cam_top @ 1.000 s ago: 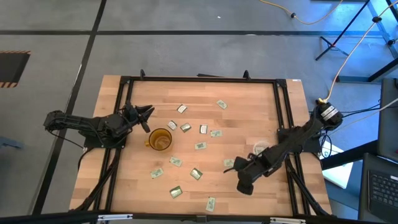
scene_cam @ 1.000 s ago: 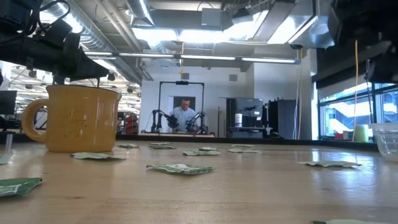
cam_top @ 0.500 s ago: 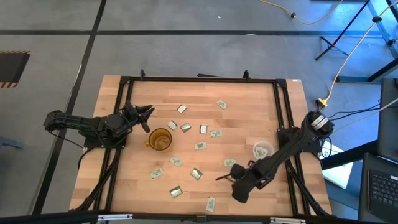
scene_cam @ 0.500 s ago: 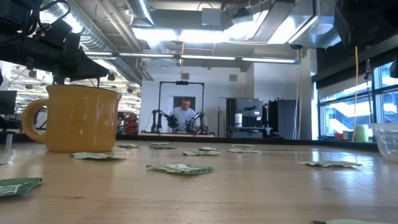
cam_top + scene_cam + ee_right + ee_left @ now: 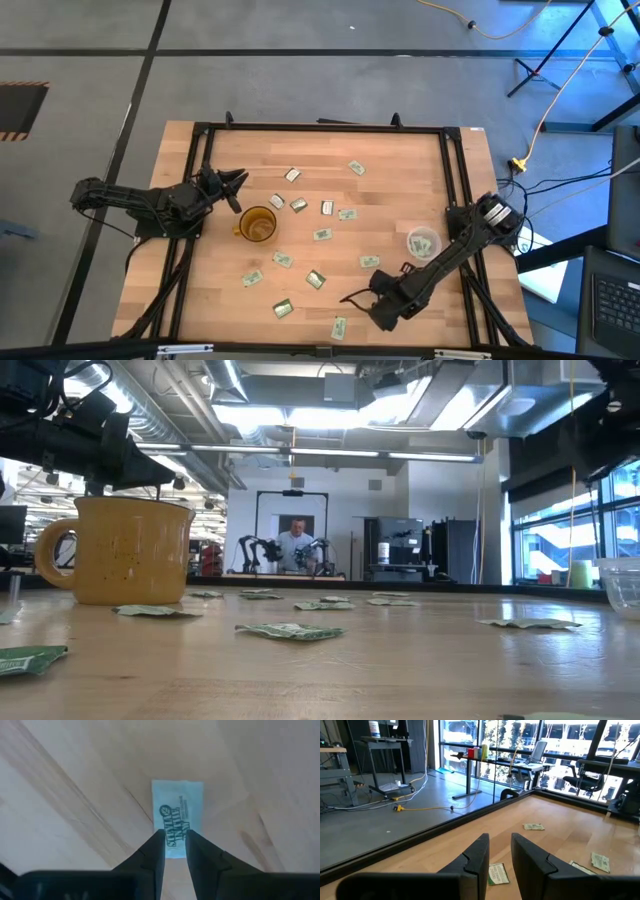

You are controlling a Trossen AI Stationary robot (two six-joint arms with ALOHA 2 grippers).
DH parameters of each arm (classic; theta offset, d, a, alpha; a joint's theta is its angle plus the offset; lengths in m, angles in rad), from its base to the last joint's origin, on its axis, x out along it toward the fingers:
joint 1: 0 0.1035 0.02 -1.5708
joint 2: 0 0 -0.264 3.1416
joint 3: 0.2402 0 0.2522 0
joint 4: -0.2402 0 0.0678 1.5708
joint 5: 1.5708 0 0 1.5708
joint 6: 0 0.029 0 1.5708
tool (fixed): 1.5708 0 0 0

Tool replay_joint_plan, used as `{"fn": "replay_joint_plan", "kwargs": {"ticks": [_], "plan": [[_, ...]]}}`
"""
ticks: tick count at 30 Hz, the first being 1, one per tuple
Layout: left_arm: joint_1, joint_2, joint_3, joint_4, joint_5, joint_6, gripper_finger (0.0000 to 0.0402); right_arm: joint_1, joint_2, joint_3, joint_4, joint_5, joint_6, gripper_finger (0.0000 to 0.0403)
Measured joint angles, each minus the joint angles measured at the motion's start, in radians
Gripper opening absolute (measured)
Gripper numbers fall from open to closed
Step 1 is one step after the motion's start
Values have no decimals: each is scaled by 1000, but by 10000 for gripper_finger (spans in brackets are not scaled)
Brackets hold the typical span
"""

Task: Pick and place Stevia / Truvia into bins
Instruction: Put the green stevia packet into the transparent container

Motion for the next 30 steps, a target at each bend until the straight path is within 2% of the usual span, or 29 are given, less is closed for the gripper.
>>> {"fn": "replay_joint_plan", "kwargs": {"ticks": [12, 24, 30], "plan": [[0, 0, 0, 0, 0, 0, 75, 6, 1, -43, 57, -27, -2, 80], [0, 0, 0, 0, 0, 0, 75, 7, -5, -85, 83, -51, -23, 7], [0, 0, 0, 0, 0, 0, 75, 9, -33, -64, 69, -32, -48, 17]]}}
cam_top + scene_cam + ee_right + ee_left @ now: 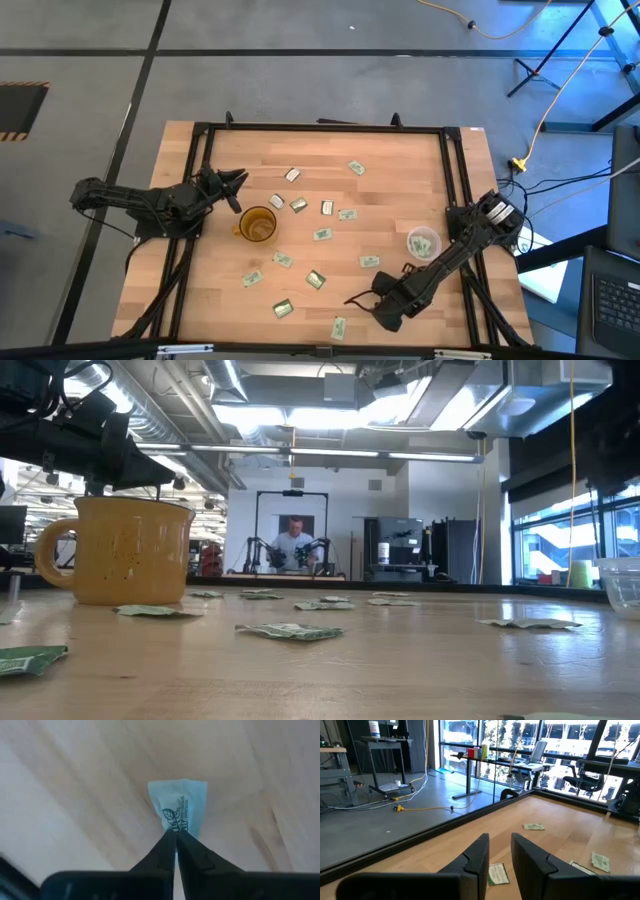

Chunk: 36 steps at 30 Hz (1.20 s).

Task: Pick and place Stevia / Truvia into bins
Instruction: Put the green stevia packet into the transparent container

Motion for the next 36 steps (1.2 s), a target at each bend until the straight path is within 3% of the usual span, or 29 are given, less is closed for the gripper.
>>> {"fn": "replay_joint_plan", "kwargs": {"ticks": [5, 18, 26, 36], "plan": [[0, 0, 0, 0, 0, 0, 75, 0, -64, 30, -40, 50, -69, 12], [0, 0, 0, 0, 0, -1, 75, -57, -294, -10, -479, 111, -54, 11], [0, 0, 0, 0, 0, -1, 75, -107, -430, -194, -440, 111, -25, 12], [0, 0, 0, 0, 0, -1, 75, -152, -454, -363, -314, 107, -25, 13]]}}
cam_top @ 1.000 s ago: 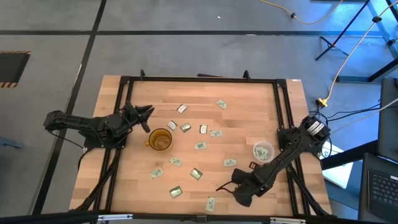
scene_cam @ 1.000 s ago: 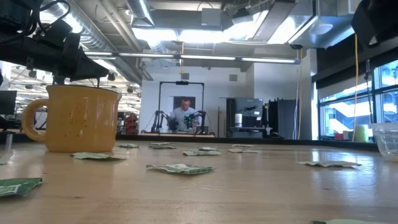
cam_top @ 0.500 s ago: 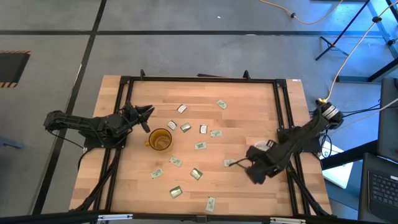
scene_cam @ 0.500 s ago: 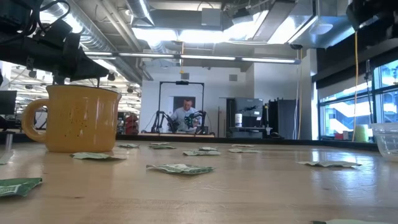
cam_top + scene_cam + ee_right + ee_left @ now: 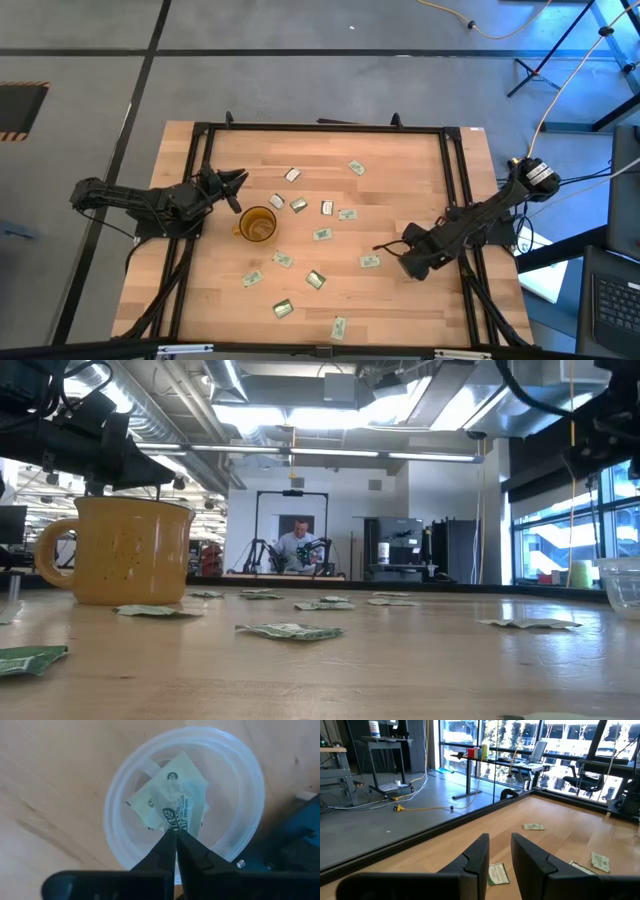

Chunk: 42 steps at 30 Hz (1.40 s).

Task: Pick and place Stevia / Truvia into bins
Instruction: Put the green stevia packet into the transparent container

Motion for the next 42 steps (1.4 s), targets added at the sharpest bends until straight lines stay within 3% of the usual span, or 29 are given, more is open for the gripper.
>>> {"fn": "replay_joint_plan", "kwargs": {"ticks": [6, 15, 18, 21, 27, 33, 42], "plan": [[0, 0, 0, 0, 0, 0, 75, -1, 0, -7, 28, -7, 0, 18], [0, 0, 0, 0, 0, 0, 75, -1, 0, 49, -13, -4, 20, 87], [0, 0, 0, 0, 0, 0, 75, 0, 0, 93, -3, 50, 6, 98], [0, 0, 0, 0, 0, 0, 75, 0, 0, 133, 68, 121, -95, 100], [0, 0, 0, 0, 0, 0, 75, -18, 13, 138, 399, 229, -405, 101], [0, 0, 0, 0, 0, 0, 75, -70, 113, 136, 426, 229, -476, 101], [0, 0, 0, 0, 0, 0, 75, -92, 226, 135, 494, 113, -543, 101]]}}
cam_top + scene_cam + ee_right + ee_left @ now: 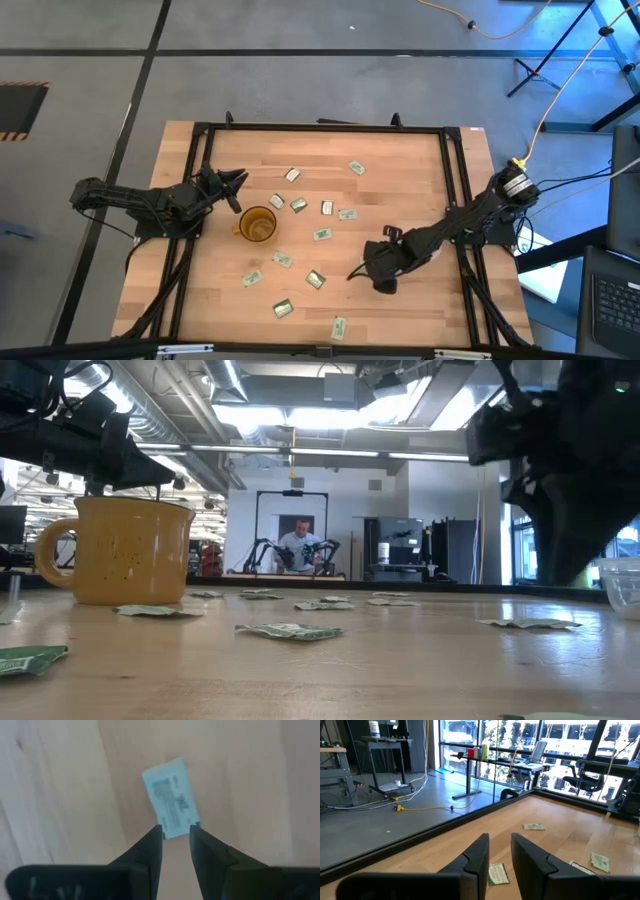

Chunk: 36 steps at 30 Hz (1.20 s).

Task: Pick and place Stevia / Truvia into bins
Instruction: Put the green stevia packet into the transparent container

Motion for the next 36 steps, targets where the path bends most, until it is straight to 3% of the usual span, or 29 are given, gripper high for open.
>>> {"fn": "replay_joint_plan", "kwargs": {"ticks": [18, 32, 36], "plan": [[0, 0, 0, 0, 0, 0, 75, 0, 119, 5, 5, -45, -14, 98], [0, 0, 0, 0, 0, -1, 75, -1, 119, 11, -6, -47, -1, 12], [0, 0, 0, 0, 0, -1, 75, -1, 95, 50, -35, -83, 16, 4]]}}
